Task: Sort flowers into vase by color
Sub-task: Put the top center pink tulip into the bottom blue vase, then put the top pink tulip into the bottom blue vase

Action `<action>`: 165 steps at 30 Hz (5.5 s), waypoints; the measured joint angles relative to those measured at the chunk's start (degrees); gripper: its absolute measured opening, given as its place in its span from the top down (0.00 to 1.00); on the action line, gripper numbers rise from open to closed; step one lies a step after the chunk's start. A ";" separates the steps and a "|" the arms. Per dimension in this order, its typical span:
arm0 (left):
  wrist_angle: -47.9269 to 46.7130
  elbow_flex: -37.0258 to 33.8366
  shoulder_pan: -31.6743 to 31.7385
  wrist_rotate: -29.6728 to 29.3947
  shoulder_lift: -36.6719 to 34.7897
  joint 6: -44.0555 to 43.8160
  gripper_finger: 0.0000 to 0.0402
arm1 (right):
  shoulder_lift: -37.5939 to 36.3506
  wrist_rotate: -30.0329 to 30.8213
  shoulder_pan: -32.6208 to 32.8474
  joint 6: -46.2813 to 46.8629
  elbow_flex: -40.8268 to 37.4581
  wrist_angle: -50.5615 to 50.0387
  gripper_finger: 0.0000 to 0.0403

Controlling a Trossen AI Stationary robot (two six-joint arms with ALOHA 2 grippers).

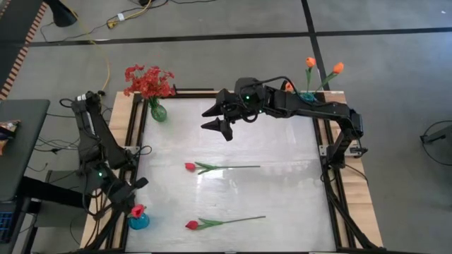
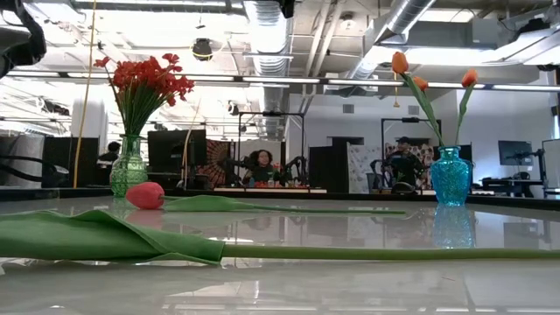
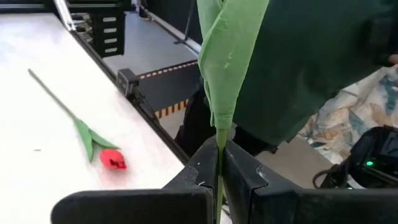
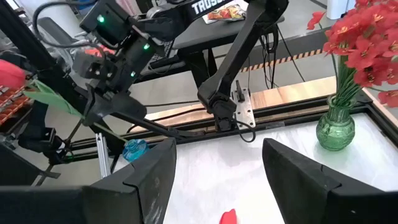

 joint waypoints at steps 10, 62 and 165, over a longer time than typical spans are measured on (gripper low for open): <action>0.93 -1.80 -3.06 -4.29 2.14 0.00 1.00 | 0.00 -0.02 -0.20 -0.02 0.00 2.66 0.34; -0.08 -12.04 -4.70 -6.03 -11.39 -18.17 0.59 | 0.00 -0.28 -1.79 1.38 0.00 2.16 0.34; 2.62 -0.15 65.71 0.16 -9.19 12.83 0.50 | 24.30 9.70 7.52 -12.31 -6.34 -27.40 0.56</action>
